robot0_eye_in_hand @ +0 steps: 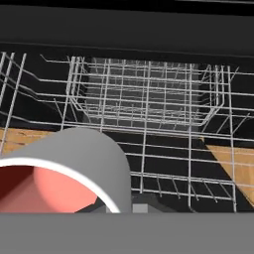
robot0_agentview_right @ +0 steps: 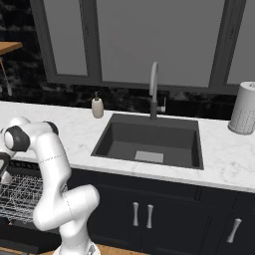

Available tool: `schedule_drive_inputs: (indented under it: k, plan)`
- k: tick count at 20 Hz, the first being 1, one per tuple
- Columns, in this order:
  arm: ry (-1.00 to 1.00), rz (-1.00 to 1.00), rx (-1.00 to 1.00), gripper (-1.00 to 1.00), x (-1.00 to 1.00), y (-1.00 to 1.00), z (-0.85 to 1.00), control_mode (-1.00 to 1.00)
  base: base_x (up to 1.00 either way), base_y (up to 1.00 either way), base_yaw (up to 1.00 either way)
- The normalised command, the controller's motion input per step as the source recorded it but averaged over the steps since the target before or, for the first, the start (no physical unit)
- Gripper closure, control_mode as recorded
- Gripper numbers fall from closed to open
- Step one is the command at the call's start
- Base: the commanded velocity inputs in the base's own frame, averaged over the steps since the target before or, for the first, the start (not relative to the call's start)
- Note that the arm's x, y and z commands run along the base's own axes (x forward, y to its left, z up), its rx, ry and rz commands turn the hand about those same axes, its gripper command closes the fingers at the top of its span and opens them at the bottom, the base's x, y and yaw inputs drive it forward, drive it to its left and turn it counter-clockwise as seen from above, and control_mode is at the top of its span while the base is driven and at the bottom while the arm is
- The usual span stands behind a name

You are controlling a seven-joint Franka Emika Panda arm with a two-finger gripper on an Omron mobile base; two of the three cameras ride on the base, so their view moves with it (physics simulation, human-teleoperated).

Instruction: Pick up the cup and bowl from the counter, place them in the dishwasher, and close the dishwasher door.

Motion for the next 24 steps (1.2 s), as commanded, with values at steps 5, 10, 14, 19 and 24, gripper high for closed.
schedule_drive_inputs:
  k: [5,10,14,19,24]
  plan:
    - [0.00,0.00,0.00,1.00,0.04,0.09,-0.81,-1.00,0.00,0.00,0.00]
    - [0.00,0.00,0.00,1.00,0.00,0.13,-0.63,-1.00,0.00,0.00,0.00]
    - [0.00,0.00,0.00,1.00,0.00,0.13,-0.48,-1.00,0.00,0.00,0.00]
    - [0.00,0.00,0.00,1.00,0.05,0.31,-0.01,-1.00,0.00,0.00,0.00]
    - [0.00,0.00,0.00,1.00,0.46,0.49,0.00,-1.00,0.00,0.00,0.00]
